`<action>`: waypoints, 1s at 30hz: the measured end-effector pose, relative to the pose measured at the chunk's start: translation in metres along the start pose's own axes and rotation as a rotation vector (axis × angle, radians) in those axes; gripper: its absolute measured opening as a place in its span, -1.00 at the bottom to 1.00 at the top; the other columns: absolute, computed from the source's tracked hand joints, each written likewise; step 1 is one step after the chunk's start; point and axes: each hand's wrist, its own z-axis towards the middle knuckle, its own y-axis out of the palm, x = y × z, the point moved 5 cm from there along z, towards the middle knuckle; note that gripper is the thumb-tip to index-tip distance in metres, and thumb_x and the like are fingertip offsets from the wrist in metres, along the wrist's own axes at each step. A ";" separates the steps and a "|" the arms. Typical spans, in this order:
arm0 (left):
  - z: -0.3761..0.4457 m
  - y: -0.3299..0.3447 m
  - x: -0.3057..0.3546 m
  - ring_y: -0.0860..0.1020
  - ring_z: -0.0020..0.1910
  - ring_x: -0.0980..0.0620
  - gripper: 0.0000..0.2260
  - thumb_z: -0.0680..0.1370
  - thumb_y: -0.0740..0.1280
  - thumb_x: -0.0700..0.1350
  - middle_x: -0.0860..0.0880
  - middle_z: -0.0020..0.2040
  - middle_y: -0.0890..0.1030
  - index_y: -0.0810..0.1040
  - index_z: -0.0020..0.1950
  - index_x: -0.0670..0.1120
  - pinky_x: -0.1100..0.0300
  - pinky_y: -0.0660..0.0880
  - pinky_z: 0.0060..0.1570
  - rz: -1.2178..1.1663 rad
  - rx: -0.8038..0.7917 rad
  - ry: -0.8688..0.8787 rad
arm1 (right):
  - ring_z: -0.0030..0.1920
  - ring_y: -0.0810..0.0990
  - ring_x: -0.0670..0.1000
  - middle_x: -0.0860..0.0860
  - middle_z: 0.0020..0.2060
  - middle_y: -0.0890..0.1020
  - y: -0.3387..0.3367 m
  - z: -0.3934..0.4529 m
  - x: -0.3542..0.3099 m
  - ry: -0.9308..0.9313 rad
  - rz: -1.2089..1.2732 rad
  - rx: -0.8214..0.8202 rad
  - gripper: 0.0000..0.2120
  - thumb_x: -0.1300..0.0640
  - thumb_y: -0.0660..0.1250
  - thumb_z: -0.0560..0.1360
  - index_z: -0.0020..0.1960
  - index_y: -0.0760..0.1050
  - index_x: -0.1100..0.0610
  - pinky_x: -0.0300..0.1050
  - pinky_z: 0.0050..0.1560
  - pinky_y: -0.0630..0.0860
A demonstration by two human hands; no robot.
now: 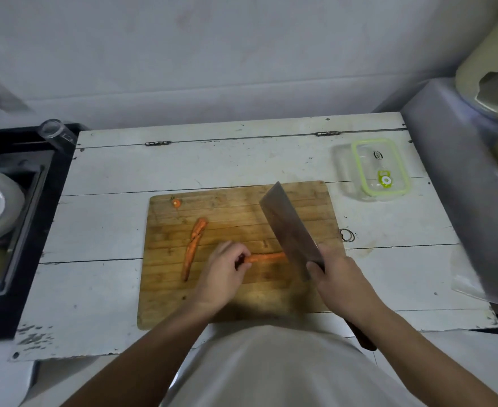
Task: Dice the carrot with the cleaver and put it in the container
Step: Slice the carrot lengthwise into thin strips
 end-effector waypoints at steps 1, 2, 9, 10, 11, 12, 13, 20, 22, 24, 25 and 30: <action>-0.001 0.004 0.002 0.50 0.01 0.17 -0.88 0.55 0.48 -0.14 0.16 -0.01 0.51 0.62 0.05 0.00 0.25 0.51 0.05 -0.003 0.007 -0.002 | -0.19 0.51 0.02 -0.11 -0.23 0.53 0.002 -0.001 -0.002 -0.003 -0.036 0.015 -0.83 0.07 0.18 0.64 0.20 0.45 0.00 -0.08 -0.24 0.37; -0.002 0.006 0.003 0.50 0.01 0.17 -0.87 0.54 0.49 -0.12 0.16 -0.01 0.52 0.63 0.07 0.01 0.22 0.52 0.06 -0.016 0.019 -0.017 | -0.17 0.51 0.03 -0.08 -0.20 0.55 0.004 -0.002 -0.004 0.001 -0.055 0.029 -0.84 0.06 0.17 0.65 0.19 0.46 0.02 -0.07 -0.22 0.38; 0.001 -0.019 -0.017 0.49 0.18 0.01 -0.82 0.63 0.35 0.04 0.06 0.10 0.55 0.64 0.17 0.01 0.10 0.44 0.25 0.050 0.291 -0.235 | -0.23 0.55 0.08 -0.08 -0.30 0.50 -0.002 -0.003 0.002 0.043 -0.073 0.061 -0.96 0.04 0.15 0.66 0.04 0.35 -0.02 -0.04 -0.27 0.43; -0.001 -0.022 -0.018 0.52 0.15 0.02 -0.84 0.63 0.35 0.04 0.07 0.05 0.56 0.63 0.13 0.00 0.12 0.47 0.19 0.019 0.307 -0.255 | -0.24 0.55 0.09 -0.08 -0.31 0.49 -0.004 -0.002 0.003 0.038 -0.075 0.058 -0.97 0.04 0.15 0.66 0.05 0.35 -0.03 -0.05 -0.28 0.41; -0.001 -0.020 -0.015 0.56 0.09 0.04 -0.84 0.62 0.36 0.06 0.10 0.00 0.58 0.61 0.09 0.00 0.15 0.50 0.10 0.013 0.287 -0.251 | -0.23 0.55 0.11 -0.07 -0.31 0.49 -0.006 -0.001 0.004 0.027 -0.092 0.057 -0.96 0.04 0.16 0.66 0.05 0.37 -0.01 -0.05 -0.28 0.40; -0.002 -0.017 -0.010 0.59 0.04 0.05 -0.82 0.61 0.37 0.10 0.11 -0.03 0.60 0.61 0.08 0.01 0.15 0.52 0.04 0.029 0.244 -0.240 | -0.23 0.54 0.12 -0.05 -0.31 0.49 -0.008 0.001 0.006 0.016 -0.133 0.056 -0.94 0.04 0.16 0.66 0.03 0.37 0.00 -0.06 -0.28 0.38; -0.003 -0.011 -0.006 0.60 0.01 0.07 -0.76 0.59 0.39 0.14 0.11 -0.02 0.61 0.60 0.12 0.02 0.11 0.54 0.02 0.045 0.197 -0.235 | -0.23 0.53 0.14 -0.02 -0.32 0.49 -0.010 0.003 0.007 0.001 -0.184 0.062 -0.91 0.03 0.16 0.66 -0.01 0.36 0.01 -0.05 -0.28 0.37; 0.018 0.005 0.009 0.52 0.04 0.09 -0.90 0.60 0.41 -0.06 0.10 0.04 0.53 0.68 0.10 0.02 0.08 0.54 0.13 0.141 0.107 -0.001 | -0.13 0.59 0.29 0.16 -0.17 0.63 -0.030 0.036 0.016 -0.080 -0.459 0.181 -0.78 -0.02 0.15 0.67 0.16 0.48 0.07 -0.01 -0.26 0.37; 0.025 0.003 0.012 0.51 0.07 0.12 -0.87 0.61 0.40 -0.09 0.09 0.09 0.52 0.69 0.13 -0.01 0.13 0.53 0.16 0.106 0.022 0.114 | -0.12 0.59 0.29 0.17 -0.14 0.63 -0.031 0.044 0.022 -0.095 -0.473 0.150 -0.76 -0.03 0.13 0.67 0.22 0.45 0.05 0.01 -0.24 0.42; 0.024 0.004 0.016 0.49 0.12 0.13 -0.77 0.59 0.42 -0.03 0.09 0.15 0.52 0.66 0.23 -0.01 0.18 0.51 0.20 0.137 -0.047 0.224 | -0.09 0.59 0.26 0.15 -0.10 0.64 -0.028 0.047 0.026 -0.103 -0.485 0.092 -0.77 -0.04 0.12 0.68 0.22 0.44 0.04 -0.01 -0.23 0.41; 0.023 0.005 0.018 0.48 0.16 0.13 -0.71 0.58 0.43 0.00 0.09 0.19 0.52 0.62 0.29 0.00 0.20 0.49 0.23 0.191 -0.074 0.264 | -0.07 0.59 0.25 0.15 -0.08 0.64 -0.026 0.047 0.028 -0.102 -0.491 0.070 -0.78 -0.04 0.12 0.68 0.20 0.44 0.04 -0.02 -0.22 0.40; 0.034 0.006 0.020 0.49 0.16 0.04 -0.73 0.55 0.45 -0.21 0.04 0.15 0.62 0.66 0.23 -0.03 0.11 0.55 0.17 0.371 -0.181 0.604 | -0.06 0.59 0.28 0.18 -0.10 0.64 -0.019 0.038 0.033 -0.074 -0.408 0.060 -0.77 -0.04 0.15 0.67 0.22 0.44 0.04 -0.04 -0.24 0.32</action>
